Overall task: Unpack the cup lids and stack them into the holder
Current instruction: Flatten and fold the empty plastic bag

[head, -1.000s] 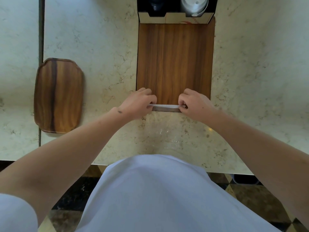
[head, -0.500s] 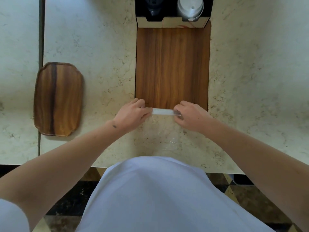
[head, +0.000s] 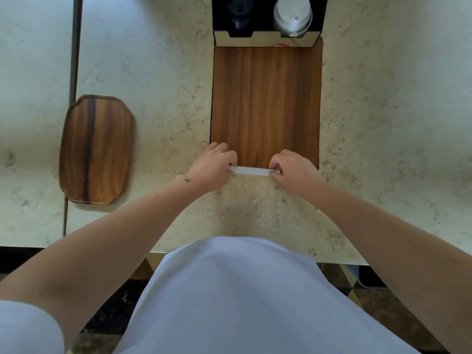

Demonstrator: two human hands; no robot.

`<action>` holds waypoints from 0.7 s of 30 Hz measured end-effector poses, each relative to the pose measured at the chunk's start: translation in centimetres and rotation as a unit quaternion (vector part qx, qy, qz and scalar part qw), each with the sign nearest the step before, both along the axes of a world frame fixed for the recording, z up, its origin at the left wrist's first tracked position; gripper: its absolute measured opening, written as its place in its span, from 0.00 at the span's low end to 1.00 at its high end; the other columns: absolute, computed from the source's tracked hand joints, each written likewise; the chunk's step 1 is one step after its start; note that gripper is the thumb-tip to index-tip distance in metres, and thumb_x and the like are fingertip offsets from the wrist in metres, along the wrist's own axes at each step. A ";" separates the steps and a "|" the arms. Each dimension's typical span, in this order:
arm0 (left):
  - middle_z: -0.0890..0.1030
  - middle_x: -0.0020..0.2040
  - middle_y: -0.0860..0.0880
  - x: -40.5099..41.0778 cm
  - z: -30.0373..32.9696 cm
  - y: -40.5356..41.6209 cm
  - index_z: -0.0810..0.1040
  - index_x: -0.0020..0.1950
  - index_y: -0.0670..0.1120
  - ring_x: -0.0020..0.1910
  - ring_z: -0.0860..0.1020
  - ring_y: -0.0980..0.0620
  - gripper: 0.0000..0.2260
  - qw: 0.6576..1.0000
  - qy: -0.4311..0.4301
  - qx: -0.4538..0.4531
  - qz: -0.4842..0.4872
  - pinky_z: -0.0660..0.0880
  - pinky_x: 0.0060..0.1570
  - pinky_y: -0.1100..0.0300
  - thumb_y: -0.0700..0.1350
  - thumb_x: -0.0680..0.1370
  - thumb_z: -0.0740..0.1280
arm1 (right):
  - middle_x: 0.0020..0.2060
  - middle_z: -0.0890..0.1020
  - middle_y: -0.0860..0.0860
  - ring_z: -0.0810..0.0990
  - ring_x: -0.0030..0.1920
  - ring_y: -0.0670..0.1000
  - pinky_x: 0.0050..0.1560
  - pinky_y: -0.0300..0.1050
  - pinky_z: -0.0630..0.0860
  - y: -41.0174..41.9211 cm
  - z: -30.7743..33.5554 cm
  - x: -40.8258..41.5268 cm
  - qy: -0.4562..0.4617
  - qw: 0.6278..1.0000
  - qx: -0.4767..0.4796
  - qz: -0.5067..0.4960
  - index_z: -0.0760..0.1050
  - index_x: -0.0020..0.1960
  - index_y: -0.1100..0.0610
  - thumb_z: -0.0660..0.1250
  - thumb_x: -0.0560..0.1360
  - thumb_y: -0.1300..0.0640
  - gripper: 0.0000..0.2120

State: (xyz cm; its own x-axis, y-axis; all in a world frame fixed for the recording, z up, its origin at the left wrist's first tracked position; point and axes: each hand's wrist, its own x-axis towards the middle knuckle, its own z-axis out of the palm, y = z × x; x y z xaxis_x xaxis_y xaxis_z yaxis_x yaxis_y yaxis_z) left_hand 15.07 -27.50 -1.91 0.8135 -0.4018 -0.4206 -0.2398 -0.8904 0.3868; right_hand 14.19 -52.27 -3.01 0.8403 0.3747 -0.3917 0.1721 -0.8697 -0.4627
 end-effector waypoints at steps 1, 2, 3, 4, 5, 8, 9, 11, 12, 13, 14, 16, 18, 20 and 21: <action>0.75 0.51 0.48 -0.2 0.2 0.0 0.78 0.54 0.47 0.51 0.69 0.48 0.04 1.000 -0.011 0.005 -0.009 0.75 0.48 0.51 0.41 0.79 0.68 | 0.44 0.75 0.49 0.73 0.42 0.48 0.40 0.43 0.72 0.1 0.1 -0.3 -0.018 1.000 0.001 0.004 0.79 0.50 0.56 0.67 0.78 0.57 0.03; 0.74 0.49 0.48 -0.4 0.4 -0.1 0.78 0.52 0.46 0.49 0.70 0.48 0.03 0.999 -0.026 0.011 -0.020 0.76 0.46 0.51 0.40 0.79 0.67 | 0.43 0.74 0.49 0.72 0.40 0.48 0.37 0.43 0.71 0.2 0.1 -0.7 -0.036 0.999 0.001 0.006 0.79 0.47 0.57 0.67 0.78 0.59 0.03; 0.74 0.48 0.47 -0.6 0.6 -0.2 0.77 0.50 0.46 0.48 0.70 0.47 0.02 0.999 -0.039 0.017 -0.031 0.76 0.43 0.50 0.39 0.79 0.66 | 0.41 0.74 0.50 0.72 0.38 0.49 0.35 0.44 0.70 0.3 0.2 -1.1 -0.053 0.999 -0.001 0.008 0.79 0.46 0.57 0.68 0.77 0.60 0.02; 0.75 0.45 0.47 -0.9 0.7 -0.2 0.76 0.48 0.45 0.45 0.70 0.47 0.03 0.998 -0.048 0.022 -0.037 0.75 0.40 0.50 0.38 0.79 0.64 | 0.40 0.75 0.50 0.72 0.37 0.50 0.32 0.44 0.70 0.5 0.3 -1.5 -0.067 0.998 -0.004 0.010 0.78 0.45 0.58 0.67 0.76 0.62 0.02; 0.75 0.43 0.46 -1.1 0.9 -0.4 0.75 0.46 0.45 0.43 0.71 0.47 0.05 0.998 -0.051 0.029 -0.038 0.75 0.38 0.50 0.36 0.79 0.63 | 0.39 0.76 0.51 0.74 0.36 0.51 0.30 0.44 0.70 0.7 0.3 -2.0 -0.078 0.997 -0.005 0.011 0.77 0.44 0.58 0.67 0.76 0.63 0.03; 0.77 0.38 0.45 -2.0 1.3 -0.9 0.73 0.45 0.43 0.37 0.74 0.45 0.07 0.997 -0.050 0.050 -0.022 0.73 0.34 0.50 0.32 0.78 0.61 | 0.35 0.77 0.51 0.76 0.34 0.53 0.29 0.45 0.69 1.0 0.2 -3.1 -0.097 0.995 0.011 0.003 0.76 0.43 0.59 0.66 0.75 0.66 0.04; 0.77 0.37 0.45 -2.2 1.4 -1.0 0.72 0.44 0.43 0.35 0.74 0.45 0.07 0.997 -0.050 0.054 -0.015 0.73 0.33 0.50 0.32 0.78 0.60 | 0.35 0.77 0.51 0.75 0.34 0.53 0.29 0.45 0.69 1.1 0.1 -3.4 -0.100 0.995 0.018 -0.002 0.76 0.43 0.59 0.66 0.75 0.66 0.04; 0.75 0.35 0.45 -2.8 1.5 -1.0 0.70 0.44 0.43 0.33 0.71 0.47 0.07 0.997 -0.051 0.051 -0.008 0.69 0.30 0.53 0.34 0.80 0.60 | 0.36 0.76 0.51 0.74 0.34 0.52 0.30 0.46 0.71 1.0 0.1 -3.9 -0.102 0.994 0.025 -0.008 0.76 0.45 0.59 0.66 0.75 0.65 0.03; 0.74 0.35 0.46 -3.1 1.5 -0.9 0.69 0.43 0.43 0.32 0.70 0.47 0.07 0.998 -0.053 0.041 -0.007 0.66 0.29 0.54 0.35 0.81 0.59 | 0.36 0.77 0.51 0.75 0.35 0.51 0.30 0.47 0.73 1.0 0.2 -4.1 -0.101 0.995 0.025 -0.007 0.77 0.46 0.59 0.66 0.75 0.64 0.02; 0.74 0.34 0.45 -3.4 1.5 -0.7 0.69 0.42 0.43 0.32 0.70 0.47 0.08 0.998 -0.055 0.030 -0.006 0.63 0.29 0.55 0.36 0.81 0.59 | 0.37 0.77 0.51 0.75 0.35 0.52 0.31 0.49 0.75 0.9 0.2 -4.3 -0.102 0.994 0.023 -0.002 0.77 0.47 0.59 0.66 0.76 0.63 0.02; 0.74 0.34 0.45 -3.7 1.5 -0.5 0.70 0.42 0.42 0.33 0.70 0.46 0.09 0.998 -0.056 0.023 -0.003 0.63 0.29 0.55 0.37 0.82 0.59 | 0.37 0.78 0.51 0.77 0.36 0.53 0.32 0.50 0.76 0.8 0.1 -4.5 -0.104 0.994 0.017 0.004 0.78 0.47 0.59 0.65 0.76 0.62 0.03; 0.76 0.36 0.44 -4.1 1.5 -0.1 0.75 0.43 0.41 0.36 0.72 0.45 0.11 0.998 -0.060 0.021 -0.001 0.68 0.32 0.51 0.39 0.83 0.58 | 0.38 0.81 0.54 0.79 0.38 0.55 0.36 0.53 0.78 0.6 0.0 -4.9 -0.110 0.994 0.003 0.021 0.80 0.49 0.61 0.63 0.78 0.60 0.08; 0.77 0.38 0.42 -4.5 1.4 0.4 0.78 0.43 0.40 0.38 0.73 0.44 0.12 0.998 -0.064 0.024 -0.004 0.71 0.35 0.48 0.39 0.83 0.59 | 0.39 0.82 0.56 0.81 0.39 0.57 0.38 0.54 0.78 0.4 -0.1 -5.1 -0.116 0.992 -0.011 0.040 0.82 0.49 0.62 0.61 0.80 0.59 0.11; 0.77 0.39 0.43 -4.9 1.2 0.7 0.79 0.44 0.41 0.39 0.73 0.44 0.12 0.998 -0.066 0.021 -0.001 0.72 0.37 0.48 0.40 0.84 0.59 | 0.39 0.83 0.56 0.81 0.39 0.57 0.39 0.55 0.79 0.2 -0.2 -5.4 -0.119 0.991 -0.024 0.053 0.83 0.50 0.62 0.62 0.81 0.60 0.11; 0.77 0.40 0.43 -5.1 1.1 0.8 0.80 0.45 0.41 0.40 0.73 0.44 0.13 0.998 -0.065 0.017 0.006 0.72 0.37 0.48 0.41 0.84 0.59 | 0.39 0.83 0.56 0.80 0.39 0.57 0.40 0.55 0.79 0.2 -0.2 -5.5 -0.117 0.991 -0.028 0.054 0.84 0.51 0.62 0.63 0.81 0.60 0.11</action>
State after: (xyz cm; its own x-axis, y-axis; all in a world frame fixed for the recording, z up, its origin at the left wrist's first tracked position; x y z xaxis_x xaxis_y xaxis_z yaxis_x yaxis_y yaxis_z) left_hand 9.98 -26.74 -0.76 0.8666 -0.3790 -0.3247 -0.2748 -0.9055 0.3234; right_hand 8.68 -52.09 -3.20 0.8669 0.4503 -0.2136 0.3621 -0.8635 -0.3510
